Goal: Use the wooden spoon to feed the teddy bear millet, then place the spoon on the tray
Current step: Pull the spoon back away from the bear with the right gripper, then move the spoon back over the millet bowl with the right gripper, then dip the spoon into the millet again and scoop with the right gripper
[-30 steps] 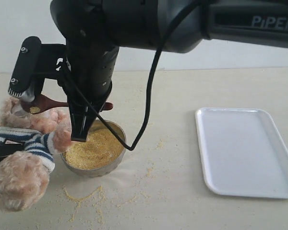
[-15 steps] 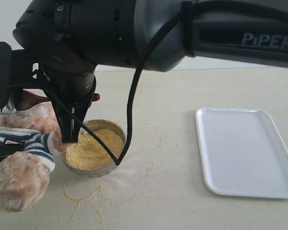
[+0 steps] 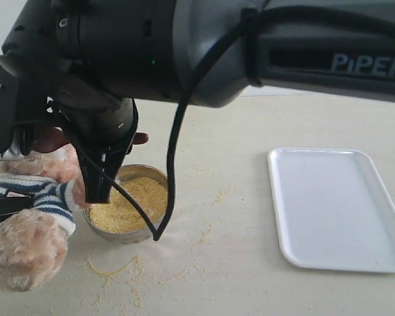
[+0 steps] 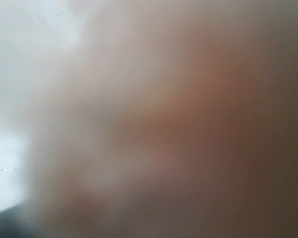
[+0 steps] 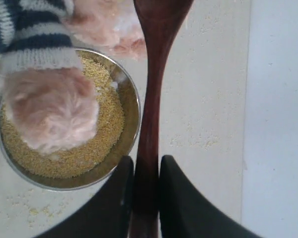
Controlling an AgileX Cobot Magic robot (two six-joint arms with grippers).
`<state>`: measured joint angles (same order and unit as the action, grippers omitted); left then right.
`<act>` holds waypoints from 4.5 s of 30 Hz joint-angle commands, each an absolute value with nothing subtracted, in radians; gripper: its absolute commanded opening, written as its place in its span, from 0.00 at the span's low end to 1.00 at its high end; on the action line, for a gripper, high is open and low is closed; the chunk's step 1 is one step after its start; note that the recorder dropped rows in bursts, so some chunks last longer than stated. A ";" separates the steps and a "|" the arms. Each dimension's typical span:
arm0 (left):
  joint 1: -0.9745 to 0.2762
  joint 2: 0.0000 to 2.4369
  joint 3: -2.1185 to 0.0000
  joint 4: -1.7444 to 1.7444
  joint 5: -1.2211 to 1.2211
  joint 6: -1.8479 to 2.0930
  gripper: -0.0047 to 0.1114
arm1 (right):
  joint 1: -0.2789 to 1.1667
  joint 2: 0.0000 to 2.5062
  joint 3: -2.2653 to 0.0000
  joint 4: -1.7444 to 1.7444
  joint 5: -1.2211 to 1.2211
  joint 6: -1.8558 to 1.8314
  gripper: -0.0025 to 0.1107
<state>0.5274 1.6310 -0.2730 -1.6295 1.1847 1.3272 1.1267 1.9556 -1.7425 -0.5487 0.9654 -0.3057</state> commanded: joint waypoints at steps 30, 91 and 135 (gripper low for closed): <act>0.527 1.631 -0.316 -1.693 1.221 1.434 0.08 | 0.515 1.706 -1.483 0.123 1.182 -0.413 0.02; 0.527 1.640 -0.441 -1.744 1.128 1.429 0.08 | 0.769 1.727 -1.513 0.104 0.882 -0.589 0.02; 0.527 1.734 -0.501 -1.744 1.132 1.426 0.08 | 0.896 1.931 -1.513 -0.262 0.880 -0.500 0.02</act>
<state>0.5274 1.7110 -0.4892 -1.7305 1.0826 1.4336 0.8894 1.9336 -1.5055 -0.2716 0.8941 -0.4938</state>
